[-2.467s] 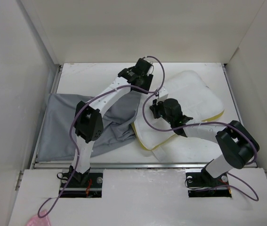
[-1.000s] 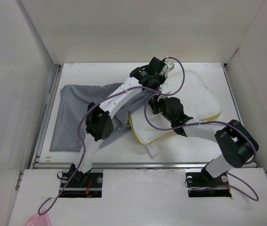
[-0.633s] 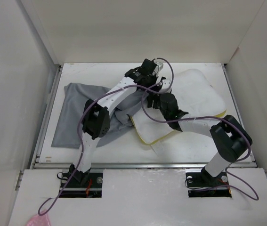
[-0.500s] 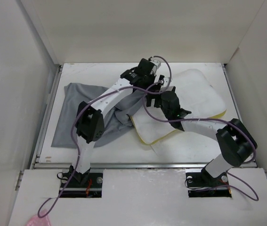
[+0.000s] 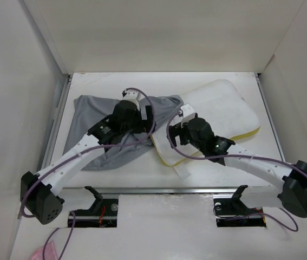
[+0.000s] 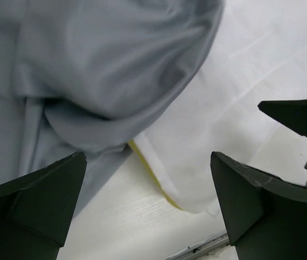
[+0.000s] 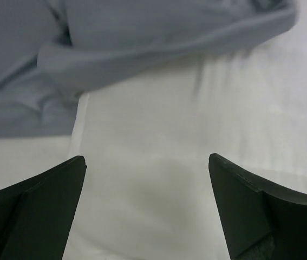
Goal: Put the pillow into the pillowcase
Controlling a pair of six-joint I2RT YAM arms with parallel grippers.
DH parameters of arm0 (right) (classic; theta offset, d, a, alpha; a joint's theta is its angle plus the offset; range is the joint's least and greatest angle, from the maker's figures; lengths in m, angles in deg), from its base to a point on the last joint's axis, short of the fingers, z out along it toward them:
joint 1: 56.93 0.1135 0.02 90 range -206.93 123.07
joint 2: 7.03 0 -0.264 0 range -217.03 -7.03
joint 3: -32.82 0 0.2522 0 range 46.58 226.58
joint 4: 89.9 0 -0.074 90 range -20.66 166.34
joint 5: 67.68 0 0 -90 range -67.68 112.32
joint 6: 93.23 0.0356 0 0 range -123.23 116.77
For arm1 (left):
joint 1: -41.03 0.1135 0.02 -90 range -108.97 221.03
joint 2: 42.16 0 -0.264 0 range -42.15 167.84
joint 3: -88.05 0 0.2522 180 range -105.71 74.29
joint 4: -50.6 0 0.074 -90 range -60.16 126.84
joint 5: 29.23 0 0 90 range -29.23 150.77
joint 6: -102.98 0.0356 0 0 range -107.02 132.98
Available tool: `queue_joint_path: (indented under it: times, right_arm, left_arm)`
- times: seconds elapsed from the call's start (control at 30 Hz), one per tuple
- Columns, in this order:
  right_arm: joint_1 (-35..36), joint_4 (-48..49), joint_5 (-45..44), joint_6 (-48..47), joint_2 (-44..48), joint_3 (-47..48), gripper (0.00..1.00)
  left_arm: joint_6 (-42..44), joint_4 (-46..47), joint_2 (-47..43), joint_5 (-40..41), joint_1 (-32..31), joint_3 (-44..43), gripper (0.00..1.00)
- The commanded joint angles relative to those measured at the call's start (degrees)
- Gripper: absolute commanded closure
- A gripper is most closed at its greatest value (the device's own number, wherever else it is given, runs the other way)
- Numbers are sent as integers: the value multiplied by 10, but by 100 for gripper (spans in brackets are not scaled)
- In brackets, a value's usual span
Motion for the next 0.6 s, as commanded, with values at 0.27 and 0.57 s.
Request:
queue_joint_path:
  times: [0.27,0.57]
  right_arm:
    - [57,-35,-4,-5,-191,51,8]
    - [57,-5,-116,36,-138,76,100]
  left_arm:
    - [-135,19,-51,13,-27,167,0]
    - [-135,48,-22,32,-16,185,2]
